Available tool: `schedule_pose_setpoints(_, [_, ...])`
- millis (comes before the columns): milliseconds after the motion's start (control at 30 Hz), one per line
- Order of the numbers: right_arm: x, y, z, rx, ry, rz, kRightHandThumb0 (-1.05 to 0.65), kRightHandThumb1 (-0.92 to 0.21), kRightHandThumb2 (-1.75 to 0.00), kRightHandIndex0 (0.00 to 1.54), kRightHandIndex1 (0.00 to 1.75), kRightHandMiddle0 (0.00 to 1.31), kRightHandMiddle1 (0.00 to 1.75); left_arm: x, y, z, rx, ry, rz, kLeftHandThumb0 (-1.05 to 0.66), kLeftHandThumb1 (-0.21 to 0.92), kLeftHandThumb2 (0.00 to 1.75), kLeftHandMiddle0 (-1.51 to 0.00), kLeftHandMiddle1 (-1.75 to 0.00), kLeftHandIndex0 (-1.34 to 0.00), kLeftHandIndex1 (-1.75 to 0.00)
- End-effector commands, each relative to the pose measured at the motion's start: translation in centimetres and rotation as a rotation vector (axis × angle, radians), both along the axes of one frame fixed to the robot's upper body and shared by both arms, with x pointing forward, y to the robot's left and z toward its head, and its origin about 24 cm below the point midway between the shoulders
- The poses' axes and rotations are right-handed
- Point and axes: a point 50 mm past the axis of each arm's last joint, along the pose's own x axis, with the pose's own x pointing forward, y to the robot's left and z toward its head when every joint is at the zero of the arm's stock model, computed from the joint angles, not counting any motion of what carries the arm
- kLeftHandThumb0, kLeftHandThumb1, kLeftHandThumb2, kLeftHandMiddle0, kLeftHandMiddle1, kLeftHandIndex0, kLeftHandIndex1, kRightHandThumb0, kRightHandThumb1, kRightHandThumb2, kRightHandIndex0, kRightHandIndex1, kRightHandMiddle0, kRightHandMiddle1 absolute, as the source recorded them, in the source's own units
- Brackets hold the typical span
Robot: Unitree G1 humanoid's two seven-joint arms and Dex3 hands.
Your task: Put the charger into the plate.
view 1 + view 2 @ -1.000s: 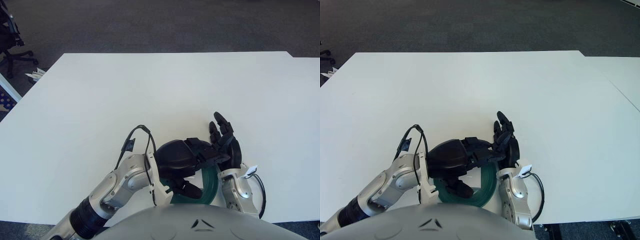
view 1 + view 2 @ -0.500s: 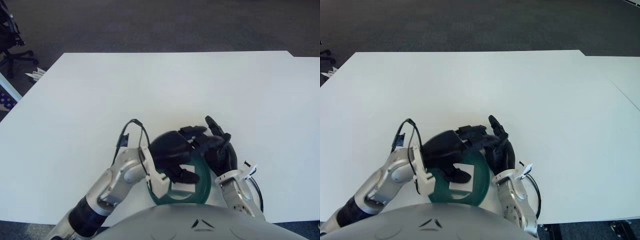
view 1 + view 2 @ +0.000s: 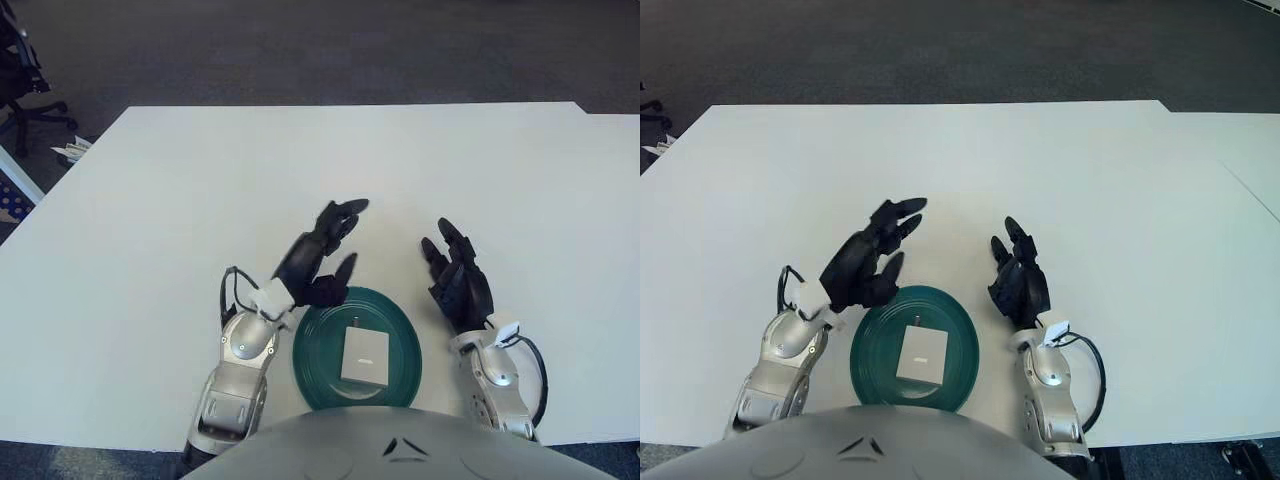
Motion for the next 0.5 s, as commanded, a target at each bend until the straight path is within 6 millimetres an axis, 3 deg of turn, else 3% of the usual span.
schedule_pose_setpoints(0, [-4.0, -0.3, -6.5, -0.002, 0.382, -0.047, -0.77, -0.92, -1.01, 0.16, 0.0, 0.0, 0.36, -0.4, 0.8, -2.1, -0.33, 0.166, 0.251, -0.93, 0.92, 0.75, -0.53, -0.1, -0.12, -0.97])
schedule_pose_setpoints(300, [-4.1, -0.3, -6.7, -0.001, 0.38, -0.048, -0.78, -0.92, -1.0, 0.15, 0.0, 0.0, 0.36, -0.6, 1.8, -3.5, -0.341, 0.237, 0.31, -0.92, 0.92, 0.76, -0.55, -0.1, -0.15, -0.96])
schedule_pose_setpoints(467, [-4.2, -0.5, -6.7, -0.002, 0.383, -0.052, -0.78, -0.92, -0.99, 0.15, 0.0, 0.0, 0.35, -1.8, 2.9, -5.5, -0.287, 0.279, 0.352, -0.91, 0.92, 0.77, -0.57, -0.11, -0.19, -0.98])
